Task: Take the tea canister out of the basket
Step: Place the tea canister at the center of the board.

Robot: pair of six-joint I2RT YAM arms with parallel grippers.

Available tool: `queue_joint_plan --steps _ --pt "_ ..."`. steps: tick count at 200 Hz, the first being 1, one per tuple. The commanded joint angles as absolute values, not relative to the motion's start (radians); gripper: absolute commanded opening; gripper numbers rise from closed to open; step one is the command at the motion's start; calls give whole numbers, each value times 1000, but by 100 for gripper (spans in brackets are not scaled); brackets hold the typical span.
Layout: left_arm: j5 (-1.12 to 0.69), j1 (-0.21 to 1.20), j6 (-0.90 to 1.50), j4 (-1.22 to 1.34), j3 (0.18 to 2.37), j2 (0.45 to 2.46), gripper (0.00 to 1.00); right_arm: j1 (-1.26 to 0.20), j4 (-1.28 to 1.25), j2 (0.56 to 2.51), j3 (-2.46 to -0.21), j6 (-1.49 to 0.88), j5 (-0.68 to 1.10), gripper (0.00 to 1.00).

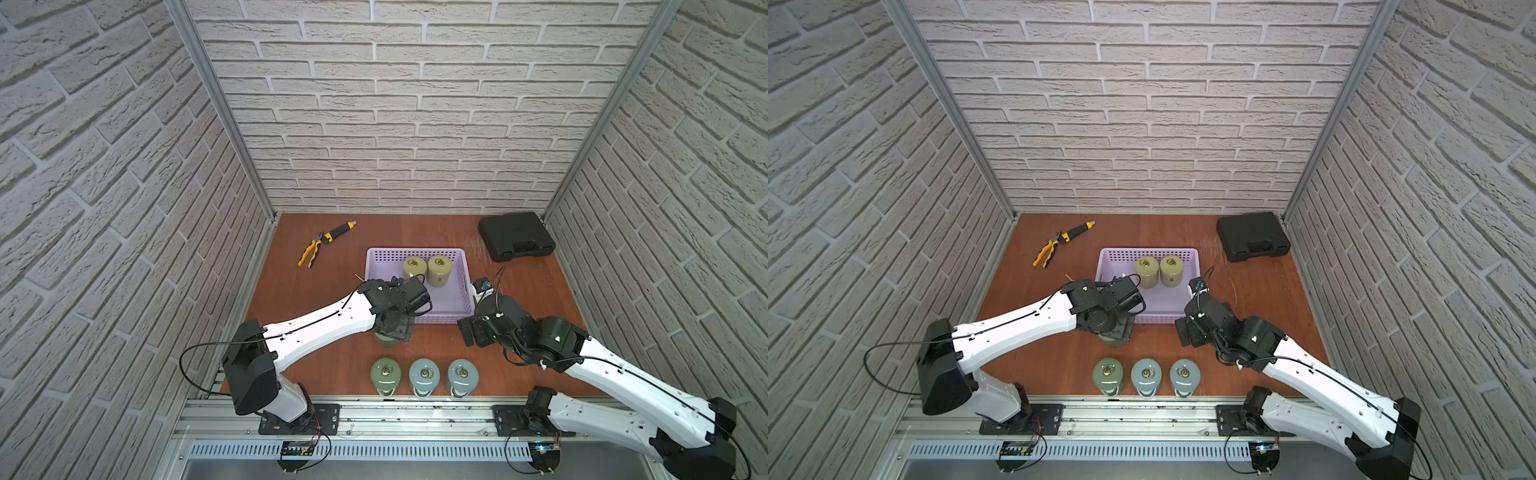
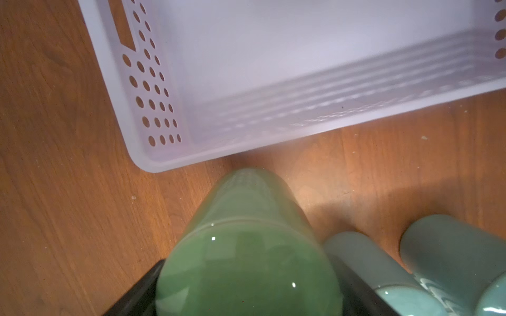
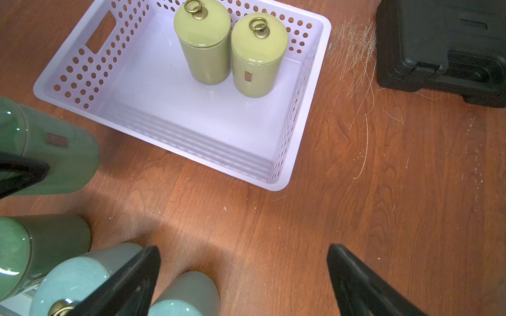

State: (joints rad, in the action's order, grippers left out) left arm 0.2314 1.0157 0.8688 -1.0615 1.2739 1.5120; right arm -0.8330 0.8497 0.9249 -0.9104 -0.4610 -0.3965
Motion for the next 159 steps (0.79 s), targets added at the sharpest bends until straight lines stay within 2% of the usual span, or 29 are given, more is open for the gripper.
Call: queue_joint_plan --steps 1,159 --pt "236 1020 879 -1016 1261 1481 47 -829 840 928 -927 -476 -416 100" --pt "198 1017 894 -918 1152 1517 46 -828 850 945 -940 -473 -419 100"
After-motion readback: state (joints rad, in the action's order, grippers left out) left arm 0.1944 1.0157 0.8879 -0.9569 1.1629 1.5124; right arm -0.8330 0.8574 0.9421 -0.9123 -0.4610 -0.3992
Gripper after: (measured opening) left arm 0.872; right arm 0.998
